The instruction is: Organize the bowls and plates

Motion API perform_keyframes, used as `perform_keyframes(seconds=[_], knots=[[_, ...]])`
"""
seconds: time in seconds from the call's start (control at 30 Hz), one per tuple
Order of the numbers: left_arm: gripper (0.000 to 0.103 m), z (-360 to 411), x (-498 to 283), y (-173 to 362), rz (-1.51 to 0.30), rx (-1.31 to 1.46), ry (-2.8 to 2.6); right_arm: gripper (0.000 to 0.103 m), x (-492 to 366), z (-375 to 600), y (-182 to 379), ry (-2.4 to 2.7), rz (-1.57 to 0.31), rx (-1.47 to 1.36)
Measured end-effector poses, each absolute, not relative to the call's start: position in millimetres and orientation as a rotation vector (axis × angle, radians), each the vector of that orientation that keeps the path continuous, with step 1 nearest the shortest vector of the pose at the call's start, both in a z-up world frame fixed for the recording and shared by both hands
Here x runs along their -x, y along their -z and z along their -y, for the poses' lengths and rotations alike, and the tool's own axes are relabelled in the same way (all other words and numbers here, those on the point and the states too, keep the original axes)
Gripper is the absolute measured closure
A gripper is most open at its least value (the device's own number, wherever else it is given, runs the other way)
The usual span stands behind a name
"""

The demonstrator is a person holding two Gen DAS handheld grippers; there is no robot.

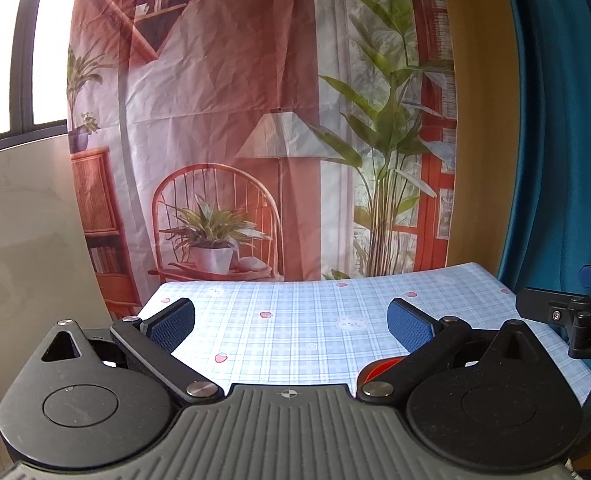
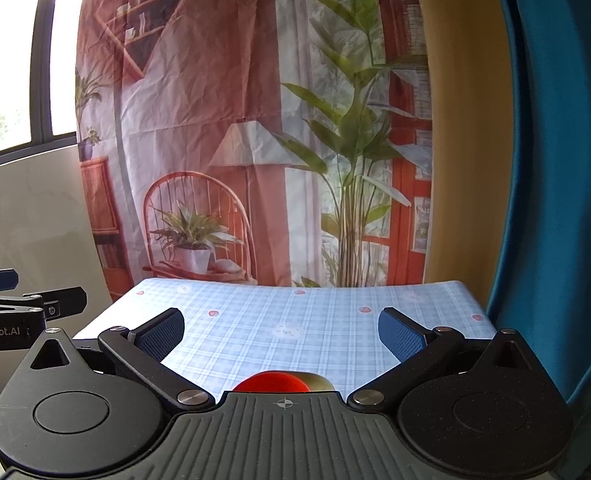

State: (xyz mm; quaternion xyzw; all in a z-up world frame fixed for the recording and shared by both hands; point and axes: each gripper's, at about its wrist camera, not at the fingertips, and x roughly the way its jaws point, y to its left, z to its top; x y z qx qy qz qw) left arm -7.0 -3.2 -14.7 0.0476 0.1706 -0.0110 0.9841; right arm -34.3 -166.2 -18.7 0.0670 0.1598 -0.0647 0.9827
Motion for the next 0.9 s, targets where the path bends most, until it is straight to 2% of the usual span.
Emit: perform_keyframes(seconds=[0.9], knots=[[0.0,-0.5,11.3,17.9,-0.355,-0.106,0.016,0.0,32.1,164.8,21.8,0.131,-0.33,-0.141]])
